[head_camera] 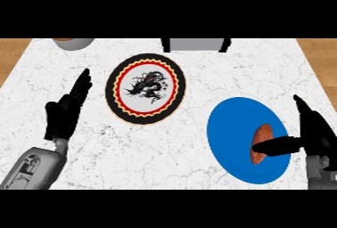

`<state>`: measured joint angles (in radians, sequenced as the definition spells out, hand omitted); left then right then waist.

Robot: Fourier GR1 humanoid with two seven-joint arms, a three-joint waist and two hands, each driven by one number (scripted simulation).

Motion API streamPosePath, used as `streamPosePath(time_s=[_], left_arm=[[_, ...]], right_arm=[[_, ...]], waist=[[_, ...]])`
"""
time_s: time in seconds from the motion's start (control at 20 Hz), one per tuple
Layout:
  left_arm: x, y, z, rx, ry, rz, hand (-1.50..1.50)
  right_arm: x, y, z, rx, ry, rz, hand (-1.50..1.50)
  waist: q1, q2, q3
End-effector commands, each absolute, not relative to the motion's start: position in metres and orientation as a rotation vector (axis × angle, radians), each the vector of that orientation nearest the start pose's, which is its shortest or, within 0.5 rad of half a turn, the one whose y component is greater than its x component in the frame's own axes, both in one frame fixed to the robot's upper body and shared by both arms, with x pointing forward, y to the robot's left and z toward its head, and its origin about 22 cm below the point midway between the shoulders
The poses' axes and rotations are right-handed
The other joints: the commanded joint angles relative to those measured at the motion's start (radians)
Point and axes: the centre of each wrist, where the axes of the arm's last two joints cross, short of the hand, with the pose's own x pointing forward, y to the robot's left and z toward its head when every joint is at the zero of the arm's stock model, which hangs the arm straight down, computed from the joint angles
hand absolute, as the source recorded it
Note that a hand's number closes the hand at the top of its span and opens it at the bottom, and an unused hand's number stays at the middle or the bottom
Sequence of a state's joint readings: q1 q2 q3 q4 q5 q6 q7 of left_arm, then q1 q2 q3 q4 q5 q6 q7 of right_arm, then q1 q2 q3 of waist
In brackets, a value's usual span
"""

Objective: Pick the sweet potato from the plate and place it in the plate

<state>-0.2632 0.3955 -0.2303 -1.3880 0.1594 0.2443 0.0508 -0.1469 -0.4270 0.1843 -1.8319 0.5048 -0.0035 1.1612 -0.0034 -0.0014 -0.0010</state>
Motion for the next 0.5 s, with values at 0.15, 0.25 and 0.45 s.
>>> streamPosePath(time_s=[0.15,0.25,0.45], left_arm=[[0.299,0.259,0.05,0.218,-1.569,-0.228,0.0],[0.295,0.26,0.039,0.221,-1.563,-0.211,0.0],[0.306,0.247,0.037,0.215,-1.553,-0.215,0.0]], right_arm=[[0.262,-0.248,0.074,-0.832,-0.552,0.405,-1.5],[0.267,-0.264,0.072,-0.821,-0.547,0.395,-1.5],[0.277,-0.249,0.077,-0.811,-0.548,0.413,-1.5]], waist=[[0.011,0.001,0.001],[0.007,0.002,0.001],[0.004,0.002,0.001]])
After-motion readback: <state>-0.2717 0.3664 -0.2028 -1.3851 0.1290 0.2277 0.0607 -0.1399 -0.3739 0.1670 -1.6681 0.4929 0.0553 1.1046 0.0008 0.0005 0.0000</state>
